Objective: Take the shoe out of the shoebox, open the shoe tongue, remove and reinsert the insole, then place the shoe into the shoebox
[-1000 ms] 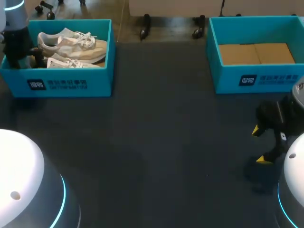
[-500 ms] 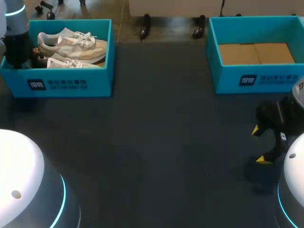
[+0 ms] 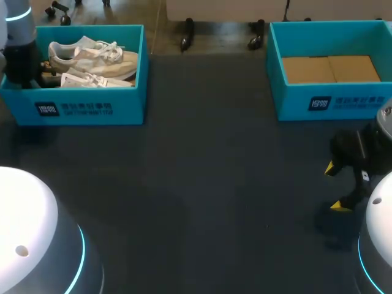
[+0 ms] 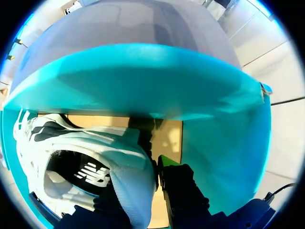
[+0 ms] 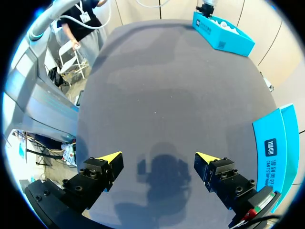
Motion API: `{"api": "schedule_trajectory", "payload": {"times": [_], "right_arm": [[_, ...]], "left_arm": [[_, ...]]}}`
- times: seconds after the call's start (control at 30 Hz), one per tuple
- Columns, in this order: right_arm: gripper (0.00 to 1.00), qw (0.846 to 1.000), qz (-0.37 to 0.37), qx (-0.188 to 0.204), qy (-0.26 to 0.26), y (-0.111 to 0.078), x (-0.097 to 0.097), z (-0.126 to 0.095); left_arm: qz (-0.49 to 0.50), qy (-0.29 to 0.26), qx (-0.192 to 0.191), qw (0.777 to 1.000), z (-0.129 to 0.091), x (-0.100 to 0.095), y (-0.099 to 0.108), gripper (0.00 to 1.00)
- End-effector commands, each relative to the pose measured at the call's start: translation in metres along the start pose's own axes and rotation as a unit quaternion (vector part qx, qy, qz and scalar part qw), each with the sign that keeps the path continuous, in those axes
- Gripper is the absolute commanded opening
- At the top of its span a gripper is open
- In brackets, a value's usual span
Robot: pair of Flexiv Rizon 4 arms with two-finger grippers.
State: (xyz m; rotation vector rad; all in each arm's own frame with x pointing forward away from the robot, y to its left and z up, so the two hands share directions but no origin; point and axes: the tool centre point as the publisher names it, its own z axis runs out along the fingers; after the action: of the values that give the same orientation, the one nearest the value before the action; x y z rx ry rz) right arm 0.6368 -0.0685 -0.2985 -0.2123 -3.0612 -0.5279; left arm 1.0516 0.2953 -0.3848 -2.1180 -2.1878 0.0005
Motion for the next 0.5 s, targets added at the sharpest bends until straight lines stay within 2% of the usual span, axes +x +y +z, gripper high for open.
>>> {"api": "schedule_trajectory", "payload": {"times": [0.03, 0.27, 0.5], "right_arm": [[1.0, 1.0, 0.0, 0.001, -0.001, 0.0, 0.001, 0.001], [1.0, 1.0, 0.0, 0.001, -0.001, 0.0, 0.001, 0.001], [1.0, 1.0, 0.0, 0.001, -0.001, 0.0, 0.001, 0.001]], "left_arm": [[-0.01, -0.001, 0.003, 1.0, -0.012, 0.007, 0.001, 0.0], [-0.03, -0.003, 0.006, 1.0, -0.035, 0.015, 0.006, 0.0], [-0.043, -0.009, 0.011, 0.999, -0.07, 0.02, 0.008, 0.0]]}}
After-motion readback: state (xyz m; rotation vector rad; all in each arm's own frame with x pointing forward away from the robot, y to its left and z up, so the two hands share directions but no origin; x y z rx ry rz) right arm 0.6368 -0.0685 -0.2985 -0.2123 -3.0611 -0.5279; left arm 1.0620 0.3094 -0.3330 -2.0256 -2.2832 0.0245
